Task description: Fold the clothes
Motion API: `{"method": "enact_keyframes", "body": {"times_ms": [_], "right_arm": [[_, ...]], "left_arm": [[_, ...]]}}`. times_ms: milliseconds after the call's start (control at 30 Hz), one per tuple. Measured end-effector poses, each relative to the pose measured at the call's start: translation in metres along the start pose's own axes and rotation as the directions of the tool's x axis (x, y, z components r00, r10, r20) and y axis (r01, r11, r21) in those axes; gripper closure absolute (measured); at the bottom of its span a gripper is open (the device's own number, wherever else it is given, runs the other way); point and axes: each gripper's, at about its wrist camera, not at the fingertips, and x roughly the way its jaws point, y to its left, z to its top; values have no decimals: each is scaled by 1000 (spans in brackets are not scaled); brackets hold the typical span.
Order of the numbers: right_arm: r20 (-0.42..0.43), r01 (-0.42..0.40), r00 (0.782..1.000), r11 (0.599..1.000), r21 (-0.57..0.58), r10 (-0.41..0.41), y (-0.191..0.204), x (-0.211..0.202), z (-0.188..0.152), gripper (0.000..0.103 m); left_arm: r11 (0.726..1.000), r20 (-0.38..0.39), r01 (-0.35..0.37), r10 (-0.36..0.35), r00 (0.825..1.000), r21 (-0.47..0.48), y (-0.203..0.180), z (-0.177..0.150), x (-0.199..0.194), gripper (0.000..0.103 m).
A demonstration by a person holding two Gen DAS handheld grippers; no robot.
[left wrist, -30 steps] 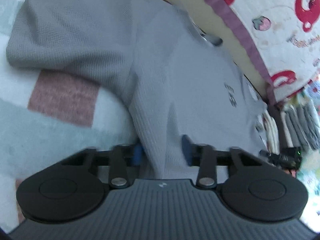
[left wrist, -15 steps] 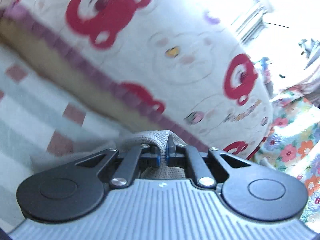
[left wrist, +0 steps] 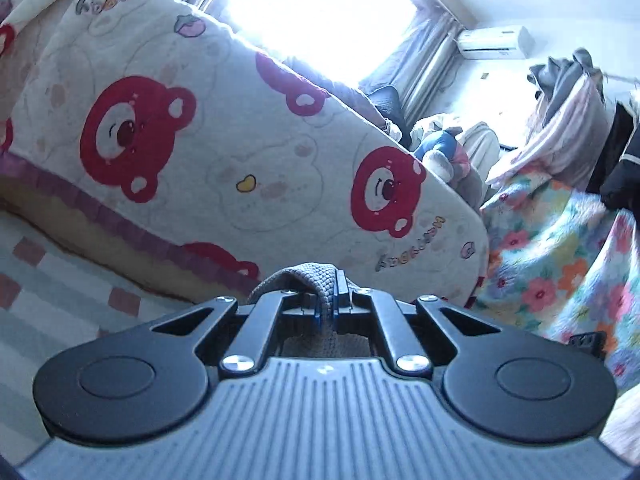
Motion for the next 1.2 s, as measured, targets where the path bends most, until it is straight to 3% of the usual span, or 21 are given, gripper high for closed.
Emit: {"method": "enact_keyframes", "body": {"times_ms": [67,200,300,400,467,567,700,800,867,900,967,1033,1200], "right_arm": [[-12,23,1000,999,25,-23,3,-2,2,97],[-92,70,994,997,32,-67,-12,24,-3,97],[-183,123,977,990,61,-110,-48,64,-11,97],[-247,163,960,982,94,-136,-95,119,-10,97],[-231,176,961,981,86,-152,-118,154,5,98],[-90,155,985,986,69,-148,-126,176,36,98],[78,131,989,986,-105,-123,-112,171,56,97],[73,169,985,961,-218,-157,-110,162,29,97],[31,192,981,943,-271,-191,-114,158,-4,97],[1,205,977,945,-256,-212,-122,156,-27,97],[-88,235,965,965,-113,-246,-148,156,-77,97],[-205,286,936,958,-28,-286,-166,160,-133,97],[-357,336,877,942,-20,-321,-176,163,-216,98]], "left_arm": [[1000,-30,-9,8,1000,-28,-3,2,-5,98],[993,-122,-117,118,985,16,5,-5,17,99],[987,-179,-150,138,974,-56,38,-16,48,99],[979,-179,-189,172,969,-82,70,-9,99,99],[972,-178,-213,193,965,-99,92,-3,132,99],[973,-89,-188,177,980,-130,98,23,163,99],[988,16,-137,139,990,-69,84,44,175,99],[992,-19,-119,118,993,-41,85,30,176,99],[989,-95,-140,136,986,-41,98,0,175,99],[987,-137,-152,144,980,-48,106,-16,175,99],[976,-264,-211,188,946,-61,132,-68,178,98],[944,-424,-330,295,856,-9,157,-122,188,98],[939,-483,-342,309,819,20,168,-146,186,98]]}}
